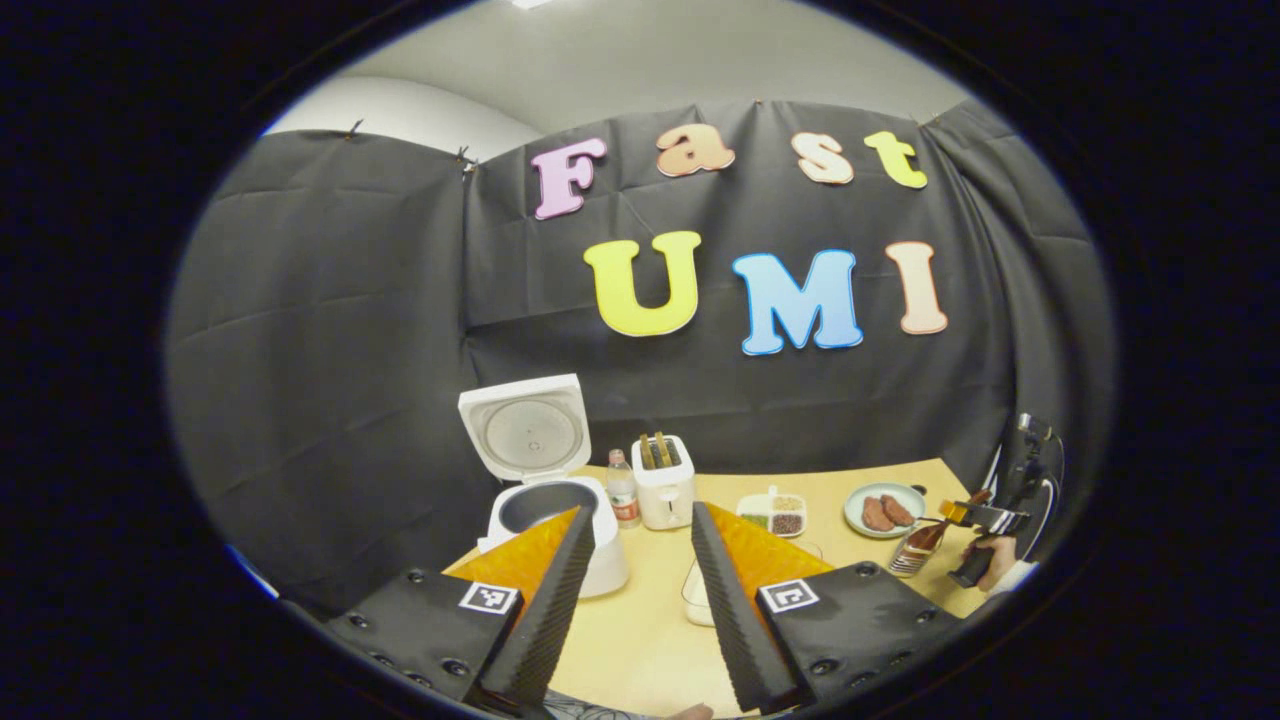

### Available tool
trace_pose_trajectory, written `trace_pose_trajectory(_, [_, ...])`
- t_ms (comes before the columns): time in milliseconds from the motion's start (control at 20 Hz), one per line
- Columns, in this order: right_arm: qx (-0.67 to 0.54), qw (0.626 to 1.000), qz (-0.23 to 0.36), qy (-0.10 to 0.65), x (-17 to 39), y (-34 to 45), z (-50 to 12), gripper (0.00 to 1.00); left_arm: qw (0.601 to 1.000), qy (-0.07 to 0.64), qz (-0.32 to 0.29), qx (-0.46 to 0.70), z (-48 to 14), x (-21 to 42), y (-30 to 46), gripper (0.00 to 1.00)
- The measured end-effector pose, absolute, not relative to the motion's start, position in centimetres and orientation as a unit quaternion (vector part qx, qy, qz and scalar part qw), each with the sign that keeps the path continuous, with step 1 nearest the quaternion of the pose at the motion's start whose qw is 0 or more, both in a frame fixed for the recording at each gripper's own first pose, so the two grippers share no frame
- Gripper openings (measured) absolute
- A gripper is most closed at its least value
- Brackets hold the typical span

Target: Close the left gripper, press the button to open the rice cooker; take a wooden spoon from the chopstick holder with the right hand, scoop a spoonful of rice and pour it into the rice cooker, then put the wooden spoon back into the chopstick holder.

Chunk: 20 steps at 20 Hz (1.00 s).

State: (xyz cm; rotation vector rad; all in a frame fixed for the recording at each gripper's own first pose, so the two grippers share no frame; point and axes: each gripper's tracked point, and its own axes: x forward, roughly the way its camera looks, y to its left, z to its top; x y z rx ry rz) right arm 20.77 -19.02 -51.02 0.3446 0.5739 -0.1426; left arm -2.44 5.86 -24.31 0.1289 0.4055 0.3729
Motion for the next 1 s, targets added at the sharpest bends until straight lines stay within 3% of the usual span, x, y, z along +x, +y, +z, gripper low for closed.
trace_pose_trajectory(50, [0.169, 0.943, -0.076, 0.276, 21.0, -19.1, -50.9, 0.8, 0.96, 0.199, 0.185, 0.066, -24.1, -2.7, 6.0, 0.72])
trace_pose_trajectory(100, [0.159, 0.944, -0.102, 0.27, 21.0, -20.0, -50.2, 0.69, 0.96, 0.199, 0.184, 0.07, -24.1, -2.8, 6.2, 0.72])
trace_pose_trajectory(200, [0.169, 0.94, -0.102, 0.279, 20.8, -19.4, -50.7, 0.31, 0.96, 0.197, 0.185, 0.076, -23.7, -3.4, 6.6, 0.72])
trace_pose_trajectory(250, [0.178, 0.938, -0.098, 0.281, 21.0, -19.5, -49.8, 0.31, 0.96, 0.196, 0.187, 0.075, -23.6, -3.8, 6.8, 0.72])
trace_pose_trajectory(300, [0.184, 0.936, -0.096, 0.283, 20.9, -19.1, -50.5, 0.24, 0.959, 0.195, 0.191, 0.073, -23.4, -4.2, 7.2, 0.72])
trace_pose_trajectory(400, [0.201, 0.932, -0.092, 0.289, 20.7, -18.4, -49.6, 0.19, 0.96, 0.184, 0.201, 0.067, -22.4, -5.3, 8.2, 0.72])
trace_pose_trajectory(700, [0.163, 0.948, -0.066, 0.264, 19.3, -15.3, -40.9, 0.19, 0.967, 0.149, 0.205, 0.032, -20.7, -7.3, 11.2, 0.72])
trace_pose_trajectory(1000, [0.172, 0.949, 0.004, 0.265, 17.1, -5.6, -34.0, 0.19, 0.976, 0.108, 0.189, -0.02, -17.8, -8.9, 16.3, 0.72])
